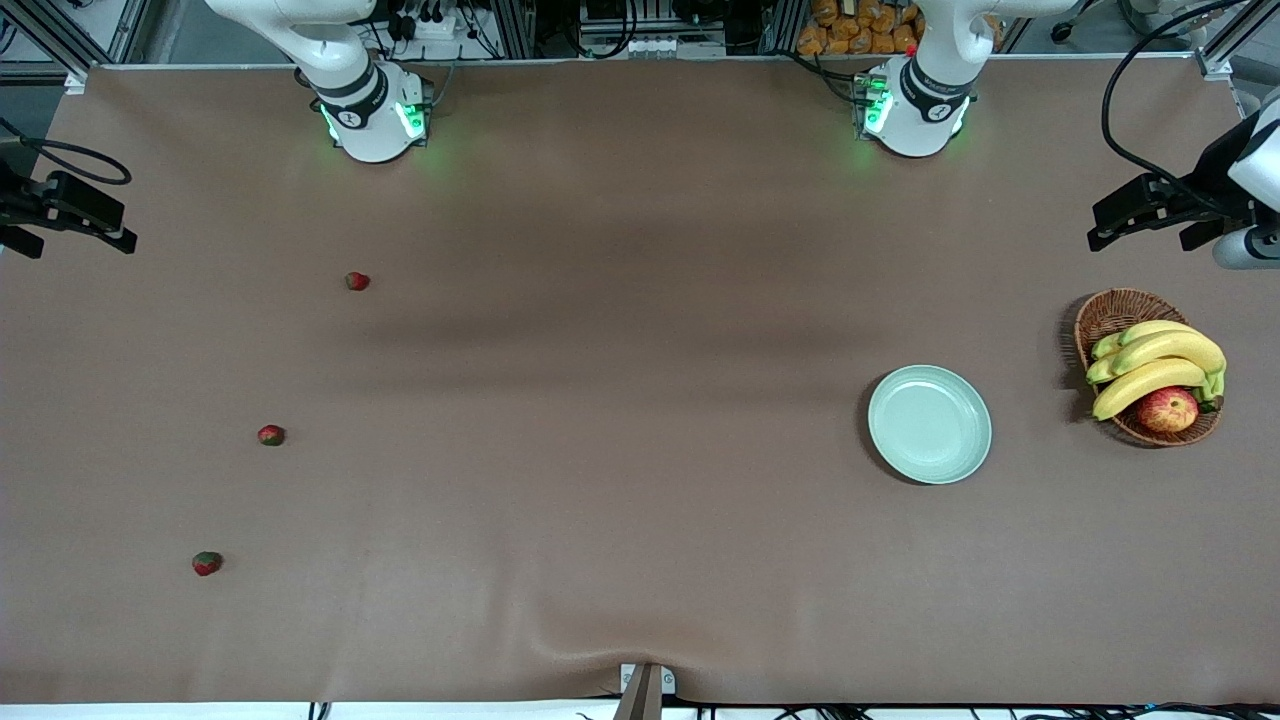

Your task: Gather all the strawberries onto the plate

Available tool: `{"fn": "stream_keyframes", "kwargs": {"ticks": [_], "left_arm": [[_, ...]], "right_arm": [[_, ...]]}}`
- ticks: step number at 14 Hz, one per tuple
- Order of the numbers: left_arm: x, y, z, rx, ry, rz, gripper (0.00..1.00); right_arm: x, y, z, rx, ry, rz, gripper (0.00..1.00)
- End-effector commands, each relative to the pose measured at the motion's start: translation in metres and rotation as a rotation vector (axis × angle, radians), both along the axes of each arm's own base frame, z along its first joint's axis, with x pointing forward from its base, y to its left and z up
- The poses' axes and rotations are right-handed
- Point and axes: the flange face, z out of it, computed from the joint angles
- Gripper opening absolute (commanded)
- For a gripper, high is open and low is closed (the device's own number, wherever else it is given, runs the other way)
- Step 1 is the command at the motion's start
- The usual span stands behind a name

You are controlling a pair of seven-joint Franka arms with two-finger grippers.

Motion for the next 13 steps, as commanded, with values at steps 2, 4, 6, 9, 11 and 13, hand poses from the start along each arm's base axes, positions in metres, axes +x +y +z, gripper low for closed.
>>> {"fn": "stream_keyframes", "kwargs": {"ticks": [2,4,6,9,11,13], "left_arm": [[0.0027,0.0034,0.0050,0.022,-0.012,0.009,1.00],[0.0043,0.0047,0.0032,0.021,-0.009,0.012,1.00],[0.0046,0.0055,0.0001,0.022,-0.001,0.015,1.00],[0.0034,0.0048,-0.0010,0.022,0.006,0.015,1.00],[0.0040,0.0080,-0.0025,0.022,0.010,0.021,1.00],[0.0043,0.0114,-0.0038,0.022,0.011,0.026,1.00]], "right_arm": [[-0.0007,0.0037,0.0001,0.007,-0.004,0.013,1.00],[-0.0007,0.0037,0.0001,0.007,-0.004,0.013,1.00],[-0.0008,0.0045,0.0000,0.007,-0.003,0.015,1.00],[-0.0009,0.0029,0.0000,0.007,-0.003,0.012,1.00],[-0.0004,0.0011,0.0011,0.012,-0.009,0.008,1.00],[-0.0007,0.0041,0.0008,0.004,-0.006,0.015,1.00]]}}
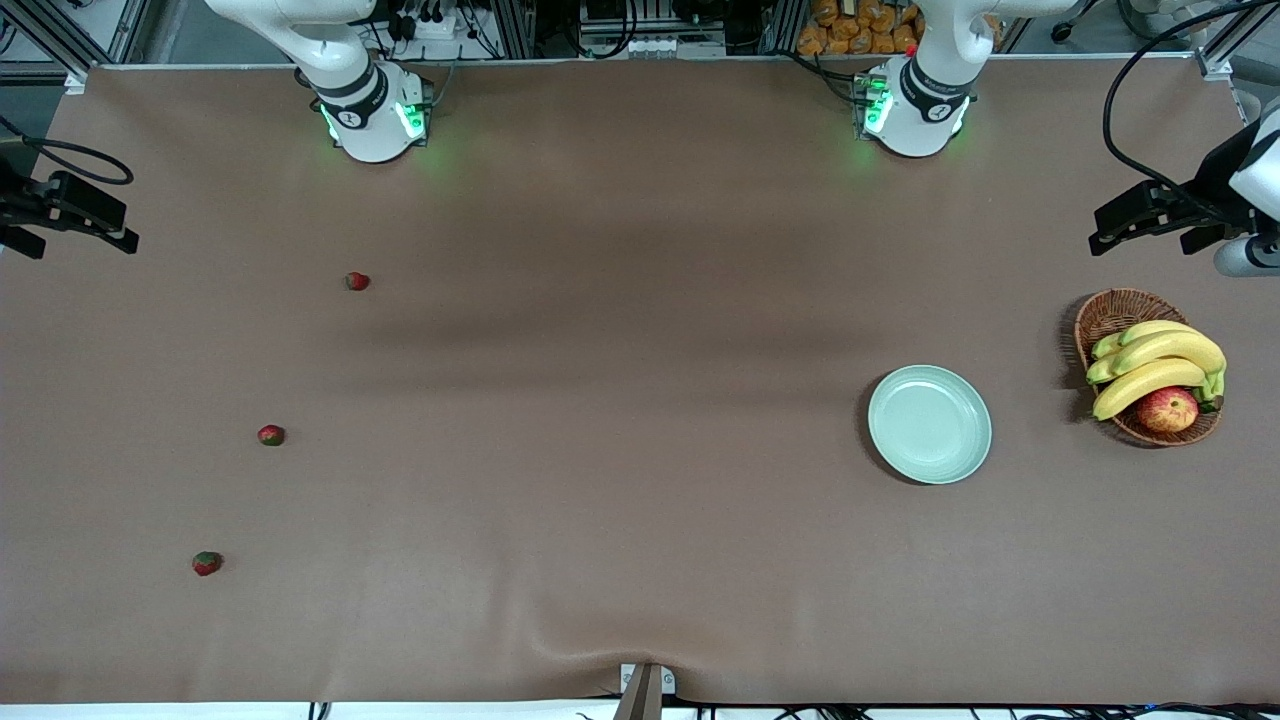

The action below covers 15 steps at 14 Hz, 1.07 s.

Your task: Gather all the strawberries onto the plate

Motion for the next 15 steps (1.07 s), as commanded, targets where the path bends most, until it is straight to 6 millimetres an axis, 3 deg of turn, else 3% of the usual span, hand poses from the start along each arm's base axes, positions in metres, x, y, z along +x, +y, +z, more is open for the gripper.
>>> {"fn": "stream_keyframes", "kwargs": {"ticks": [1,12,15], "left_arm": [[0.001,0.005,0.002,0.021,0.002,0.013,1.00],[0.004,0.006,-0.003,0.022,0.006,0.016,1.00],[0.004,0.006,-0.006,0.022,0.011,0.016,1.00]], "right_arm": [[-0.002,0.002,0.000,0.002,0.003,0.011,1.00],[-0.001,-0.016,0.002,-0.014,-0.010,-0.020,1.00],[0.012,-0.023,-0.016,-0.038,0.010,-0.024,1.00]]}}
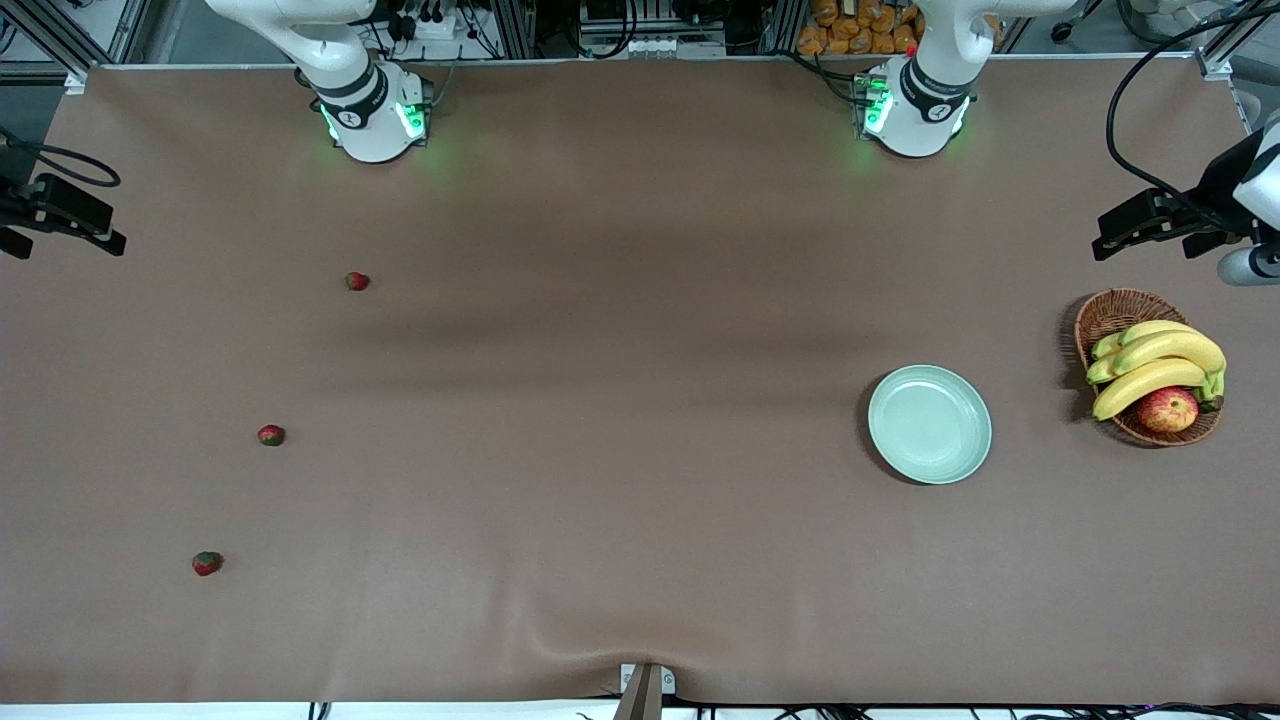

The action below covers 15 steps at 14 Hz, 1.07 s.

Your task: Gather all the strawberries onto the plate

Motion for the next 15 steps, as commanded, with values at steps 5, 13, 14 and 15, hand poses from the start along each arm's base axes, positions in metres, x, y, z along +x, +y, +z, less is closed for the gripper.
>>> {"fn": "stream_keyframes", "kwargs": {"ticks": [5,13,14,15], "left_arm": [[0.001,0.003,0.002,0.021,-0.004,0.009,1.00],[0.008,0.000,-0.009,0.023,0.007,0.005,1.00],[0.009,-0.002,-0.009,0.023,0.004,0.002,1.00],[0.010,-0.002,-0.010,0.023,0.003,0.002,1.00]], "right_arm": [[0.054,-0.024,-0.115,-0.034,0.186,-0.011,1.00],[0.037,0.005,-0.266,-0.001,0.551,0.032,1.00],[0.029,0.005,-0.283,0.001,0.580,0.033,1.00],[0.020,0.007,-0.301,0.008,0.604,0.033,1.00]]}}
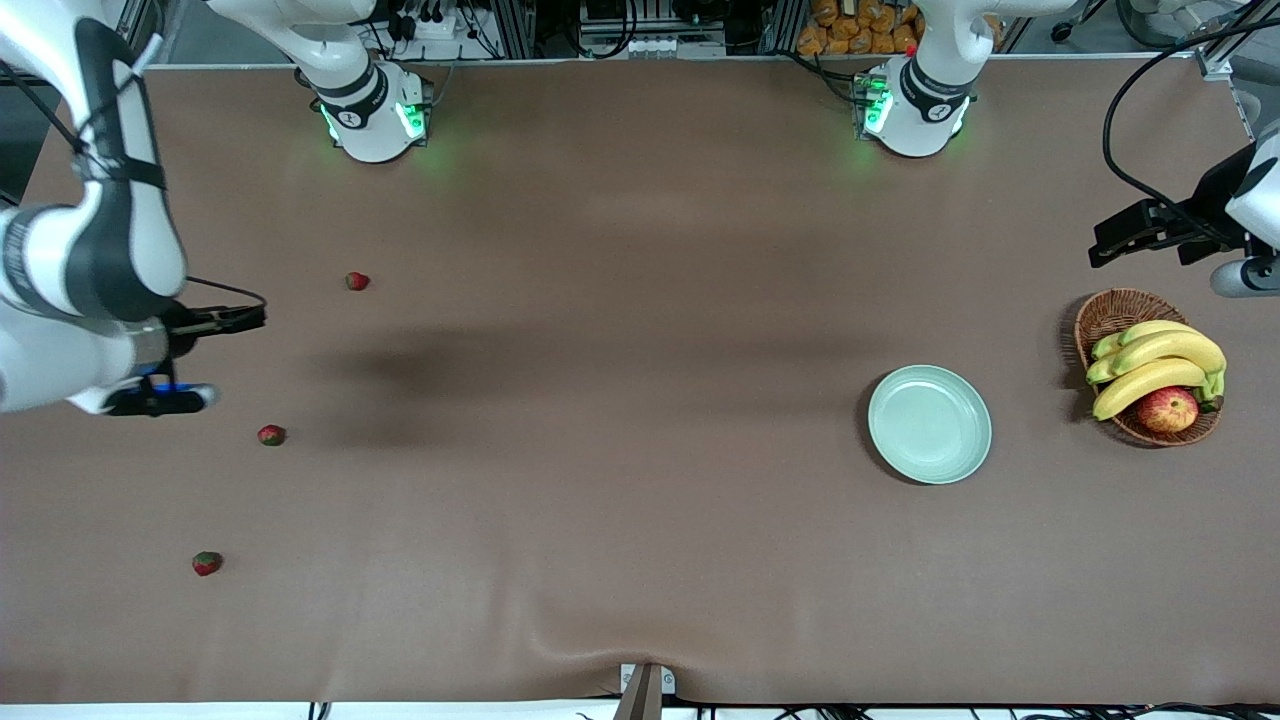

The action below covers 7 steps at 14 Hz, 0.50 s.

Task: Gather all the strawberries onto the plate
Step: 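Reach the right gripper down and grasp the first strawberry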

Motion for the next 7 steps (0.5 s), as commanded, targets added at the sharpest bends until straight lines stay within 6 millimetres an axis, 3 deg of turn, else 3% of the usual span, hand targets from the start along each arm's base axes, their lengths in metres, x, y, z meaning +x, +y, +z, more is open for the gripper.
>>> {"fn": "stream_keyframes", "kwargs": {"ticks": [1,3,5,7], "left_arm": [[0.005,-0.002,-0.001,0.021,-0.014,0.000,1.00],[0.008,-0.003,-0.006,0.020,-0.007,0.000,1.00],[0.010,-0.008,-0.010,0.021,-0.002,-0.006,1.00],[0.012,-0.007,-0.011,0.021,-0.010,-0.005,1.00]], "right_arm": [[-0.030,0.004,-0.039,0.026,0.049,-0.002,1.00],[-0.053,0.005,-0.075,0.043,0.060,-0.019,1.00],[-0.079,0.026,-0.101,0.074,0.052,-0.028,1.00],[-0.105,0.028,-0.135,0.072,0.041,-0.034,1.00]]}}
